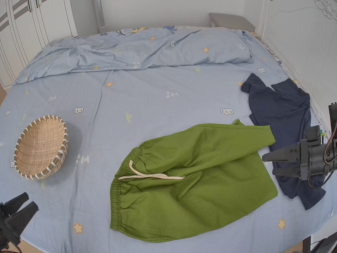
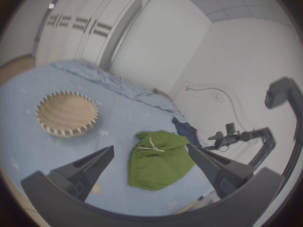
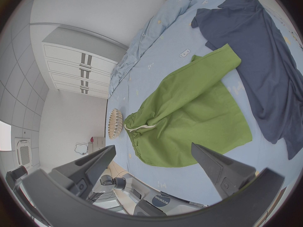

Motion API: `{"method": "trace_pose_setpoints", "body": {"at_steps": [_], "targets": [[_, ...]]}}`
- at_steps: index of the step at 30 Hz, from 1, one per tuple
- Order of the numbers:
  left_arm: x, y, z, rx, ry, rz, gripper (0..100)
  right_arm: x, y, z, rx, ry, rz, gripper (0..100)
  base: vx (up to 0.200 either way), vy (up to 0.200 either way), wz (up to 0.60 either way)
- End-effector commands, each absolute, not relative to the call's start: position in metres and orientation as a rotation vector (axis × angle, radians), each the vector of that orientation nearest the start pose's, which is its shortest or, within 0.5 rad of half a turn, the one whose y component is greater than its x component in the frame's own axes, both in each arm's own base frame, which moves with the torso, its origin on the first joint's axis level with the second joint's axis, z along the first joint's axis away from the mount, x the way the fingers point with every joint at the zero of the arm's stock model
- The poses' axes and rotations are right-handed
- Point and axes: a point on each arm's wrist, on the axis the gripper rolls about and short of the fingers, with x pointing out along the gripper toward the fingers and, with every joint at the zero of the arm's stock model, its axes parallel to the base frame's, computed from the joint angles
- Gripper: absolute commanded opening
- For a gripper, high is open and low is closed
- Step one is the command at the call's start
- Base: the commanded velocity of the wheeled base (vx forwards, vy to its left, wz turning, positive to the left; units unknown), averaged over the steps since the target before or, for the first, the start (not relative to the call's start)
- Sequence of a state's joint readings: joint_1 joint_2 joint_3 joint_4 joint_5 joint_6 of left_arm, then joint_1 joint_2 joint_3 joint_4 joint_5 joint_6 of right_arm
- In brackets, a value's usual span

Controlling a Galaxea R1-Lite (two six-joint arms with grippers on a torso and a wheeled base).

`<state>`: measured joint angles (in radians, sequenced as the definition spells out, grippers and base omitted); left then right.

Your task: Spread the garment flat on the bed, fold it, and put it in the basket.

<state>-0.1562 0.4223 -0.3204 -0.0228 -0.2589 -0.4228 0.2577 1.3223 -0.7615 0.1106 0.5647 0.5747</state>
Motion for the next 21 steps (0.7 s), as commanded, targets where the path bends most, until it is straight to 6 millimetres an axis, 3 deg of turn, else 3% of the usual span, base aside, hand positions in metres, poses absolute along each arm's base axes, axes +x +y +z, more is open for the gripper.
{"method": "trace_pose_setpoints", "body": {"at_steps": [1, 7, 13, 16, 21], "targets": [[0.101, -0.038, 0.144, -0.688, 0.731, -0.540, 100, 0.168, 0.043, 0.182, 0.659, 0.889, 0.540, 100, 0.000, 0.000, 0.00], [0.129, -0.046, 0.096, -0.759, 0.986, -0.643, 100, 0.173, 0.032, 0.157, 0.616, 0.944, 0.484, 100, 0.000, 0.000, 0.00], [0.147, -0.044, 0.048, -0.612, 1.074, -0.675, 100, 0.175, 0.024, 0.142, 0.586, 0.973, 0.460, 100, 0.000, 0.000, 0.00], [0.150, -0.043, 0.034, -0.591, 1.124, -0.673, 100, 0.176, 0.024, 0.142, 0.586, 0.977, 0.460, 100, 0.000, 0.000, 0.00], [0.157, -0.037, 0.031, -0.637, 1.115, -0.659, 100, 0.177, 0.024, 0.144, 0.585, 0.968, 0.462, 100, 0.000, 0.000, 0.00]]}}
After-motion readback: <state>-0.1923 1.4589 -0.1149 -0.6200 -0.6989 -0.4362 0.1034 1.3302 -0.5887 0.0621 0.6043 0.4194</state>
